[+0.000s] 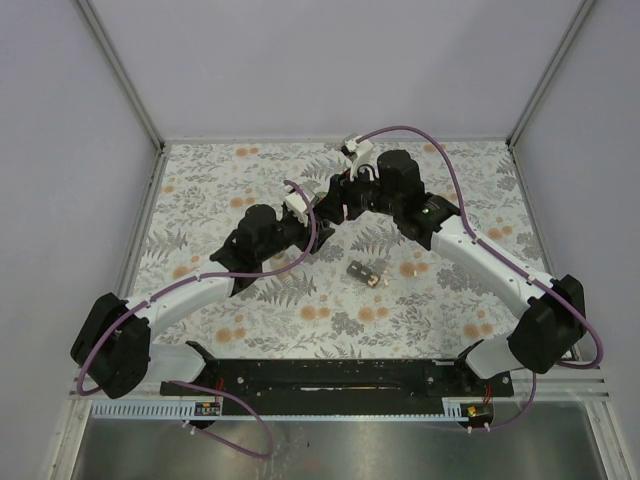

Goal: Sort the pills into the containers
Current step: Place the pill bottle at the center of the board.

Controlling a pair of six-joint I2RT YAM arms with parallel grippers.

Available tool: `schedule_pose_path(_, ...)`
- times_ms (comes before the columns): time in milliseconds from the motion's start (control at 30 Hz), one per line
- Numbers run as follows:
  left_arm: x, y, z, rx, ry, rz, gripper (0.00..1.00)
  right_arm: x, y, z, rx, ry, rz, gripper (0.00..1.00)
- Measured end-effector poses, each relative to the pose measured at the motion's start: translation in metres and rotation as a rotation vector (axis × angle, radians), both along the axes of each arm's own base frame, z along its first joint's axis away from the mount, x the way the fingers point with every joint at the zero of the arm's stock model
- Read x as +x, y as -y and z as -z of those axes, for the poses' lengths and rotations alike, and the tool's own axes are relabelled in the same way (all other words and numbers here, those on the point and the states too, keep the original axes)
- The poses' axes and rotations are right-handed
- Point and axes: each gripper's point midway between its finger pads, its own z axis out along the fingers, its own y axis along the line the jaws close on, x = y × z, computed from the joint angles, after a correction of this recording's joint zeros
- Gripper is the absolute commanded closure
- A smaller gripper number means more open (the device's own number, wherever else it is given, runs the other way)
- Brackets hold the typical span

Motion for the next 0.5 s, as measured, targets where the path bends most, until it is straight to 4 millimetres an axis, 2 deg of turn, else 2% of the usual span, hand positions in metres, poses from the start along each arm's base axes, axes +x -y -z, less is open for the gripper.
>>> schedule_pose_path(200, -0.0003, 0.0008, -0.0018, -0.008, 0.003, 0.012, 0.42, -0.0004, 0.001, -0.0016, -0.007, 0.004, 0.0, 0.91)
schedule_pose_path(267, -0.0004, 0.0011, -0.0029, -0.012, 0.005, 0.018, 0.31, -0.0004, 0.0013, -0.0025, -0.007, 0.007, 0.002, 0.92)
schedule_pose_path(367, 0.0048, -0.0032, -0.006, -0.025, 0.01, 0.003, 0.26, 0.003, 0.0067, -0.0005, -0.025, 0.009, 0.03, 0.94)
schedule_pose_path(500, 0.008, -0.0069, -0.0069, -0.032, 0.008, -0.004, 0.14, 0.0048, 0.0094, 0.0009, -0.035, 0.011, 0.043, 0.95)
